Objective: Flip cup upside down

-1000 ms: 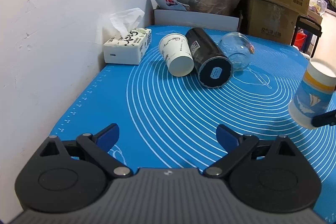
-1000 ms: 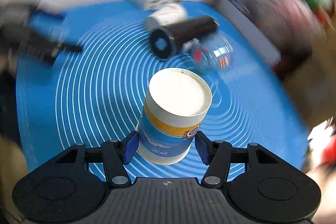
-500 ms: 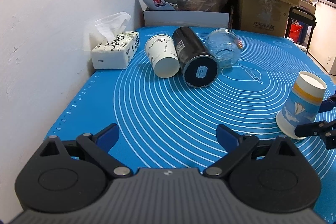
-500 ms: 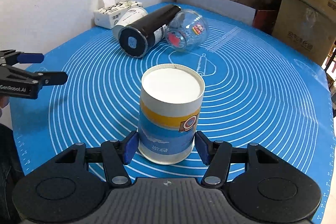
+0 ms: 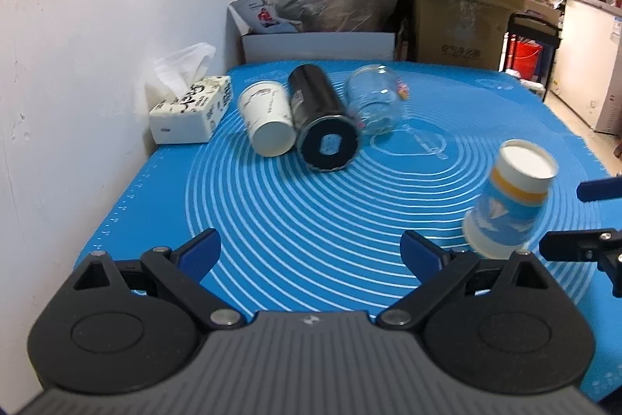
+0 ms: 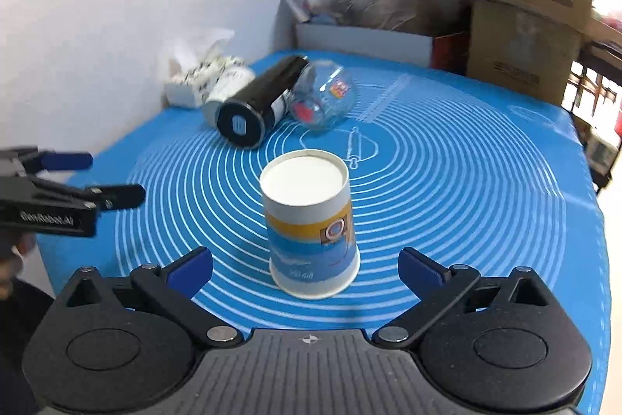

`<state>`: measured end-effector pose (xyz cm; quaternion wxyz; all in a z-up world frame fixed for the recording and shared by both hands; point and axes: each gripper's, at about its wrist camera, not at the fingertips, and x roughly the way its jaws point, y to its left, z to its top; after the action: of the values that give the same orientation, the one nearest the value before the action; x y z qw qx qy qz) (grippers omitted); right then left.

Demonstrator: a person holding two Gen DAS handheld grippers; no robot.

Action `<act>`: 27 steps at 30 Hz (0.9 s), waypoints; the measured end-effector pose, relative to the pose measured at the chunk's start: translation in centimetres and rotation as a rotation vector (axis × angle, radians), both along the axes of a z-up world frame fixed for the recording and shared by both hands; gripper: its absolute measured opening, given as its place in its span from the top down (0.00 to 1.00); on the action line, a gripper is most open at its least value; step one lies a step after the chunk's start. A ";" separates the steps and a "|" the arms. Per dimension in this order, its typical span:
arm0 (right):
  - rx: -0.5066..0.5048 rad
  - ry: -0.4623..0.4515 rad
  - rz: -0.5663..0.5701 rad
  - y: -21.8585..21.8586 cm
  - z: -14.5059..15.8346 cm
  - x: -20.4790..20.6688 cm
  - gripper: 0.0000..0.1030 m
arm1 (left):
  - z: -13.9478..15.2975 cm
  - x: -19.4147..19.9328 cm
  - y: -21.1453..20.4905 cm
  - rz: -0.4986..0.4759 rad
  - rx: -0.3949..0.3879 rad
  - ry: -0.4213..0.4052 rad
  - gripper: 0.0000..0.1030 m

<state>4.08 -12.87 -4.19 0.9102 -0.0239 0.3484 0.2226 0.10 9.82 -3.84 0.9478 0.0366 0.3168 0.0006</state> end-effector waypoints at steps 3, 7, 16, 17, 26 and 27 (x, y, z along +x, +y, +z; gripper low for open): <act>0.025 0.003 -0.053 -0.8 0.6 -1.7 0.00 | 0.4 -0.8 -1.0 -0.021 -0.010 -0.002 0.05; 0.053 -0.027 -0.121 -1.9 1.4 -4.1 0.00 | 0.8 -2.1 -2.3 -0.044 -0.009 -0.006 0.05; 0.053 -0.081 -0.272 -3.2 1.7 -8.6 0.00 | 1.1 -5.0 -4.3 -0.082 -0.019 -0.004 0.05; 0.051 -0.084 -0.286 -3.3 1.7 -9.0 0.00 | 1.0 -5.3 -4.4 -0.086 -0.021 -0.002 0.05; 0.057 -0.117 -0.310 -3.3 1.8 -11.8 0.00 | 0.9 -7.1 -4.9 -0.108 -0.018 -0.003 0.05; 0.053 -0.122 -0.311 -3.3 1.8 -12.1 0.00 | 0.8 -7.2 -4.9 -0.111 -0.016 -0.005 0.05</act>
<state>-8.01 -16.12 -2.35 0.9535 0.0408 0.2860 0.0864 -7.13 4.87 -3.01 0.9474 0.0466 0.3121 -0.0542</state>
